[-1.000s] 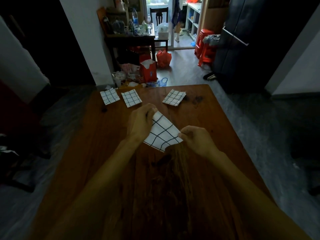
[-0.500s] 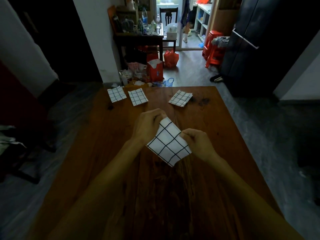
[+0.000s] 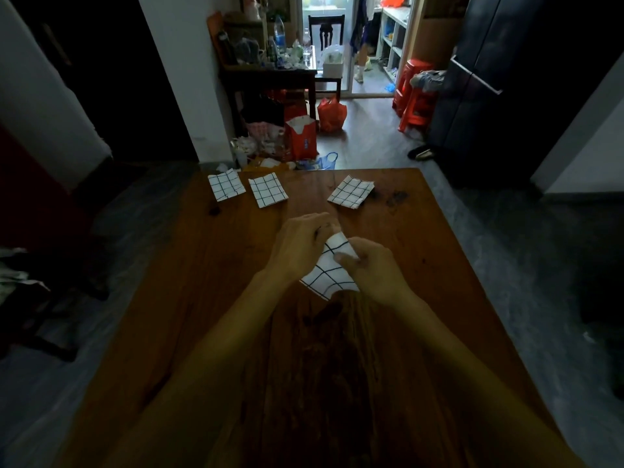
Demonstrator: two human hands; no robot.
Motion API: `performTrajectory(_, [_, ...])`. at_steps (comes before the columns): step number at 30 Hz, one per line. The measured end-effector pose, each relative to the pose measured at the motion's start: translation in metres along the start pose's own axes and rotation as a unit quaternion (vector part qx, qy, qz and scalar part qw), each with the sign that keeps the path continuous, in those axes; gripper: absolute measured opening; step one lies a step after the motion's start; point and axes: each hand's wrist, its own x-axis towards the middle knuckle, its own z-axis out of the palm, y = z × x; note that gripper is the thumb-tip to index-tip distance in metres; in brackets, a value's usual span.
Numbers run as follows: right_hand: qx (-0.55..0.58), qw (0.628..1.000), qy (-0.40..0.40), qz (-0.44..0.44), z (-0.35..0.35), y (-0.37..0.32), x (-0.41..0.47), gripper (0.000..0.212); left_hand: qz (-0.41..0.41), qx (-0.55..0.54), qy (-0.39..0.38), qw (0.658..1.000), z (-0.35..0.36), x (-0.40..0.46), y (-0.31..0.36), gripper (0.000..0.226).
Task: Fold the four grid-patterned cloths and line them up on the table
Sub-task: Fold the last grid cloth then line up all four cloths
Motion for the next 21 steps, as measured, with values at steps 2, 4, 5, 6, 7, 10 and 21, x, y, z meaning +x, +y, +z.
performTrajectory(2, [0.011,0.999,0.042,-0.017,0.002,-0.009,0.006,0.018,-0.012,-0.033,-0.001,0.999,-0.003,0.001,0.005,0.013])
performTrajectory(4, [0.063,0.996,0.065,0.010,0.000,-0.011,0.007,0.022,-0.080,-0.098,0.018,0.992,-0.011,-0.002,0.005,0.008])
performTrajectory(5, [0.097,0.992,0.073,0.027,-0.002,-0.010,0.005,0.020,-0.126,-0.125,0.030,0.984,-0.013,-0.004,0.003,0.014])
performTrajectory(6, [0.129,0.988,0.076,0.044,-0.004,-0.007,0.004,0.015,-0.165,-0.142,0.040,0.975,-0.016,-0.007,0.000,0.020])
performTrajectory(7, [0.154,0.983,0.080,0.060,-0.005,-0.006,0.002,0.015,-0.192,-0.149,0.044,0.969,-0.017,-0.010,-0.004,0.024])
performTrajectory(10, [0.195,0.972,0.098,0.093,-0.006,-0.002,-0.001,0.014,-0.228,-0.169,0.052,0.958,-0.018,-0.019,-0.008,0.022])
performTrajectory(21, [0.255,0.957,0.117,0.076,-0.008,-0.020,-0.003,0.014,-0.204,-0.206,0.109,0.951,-0.023,-0.026,0.001,0.021])
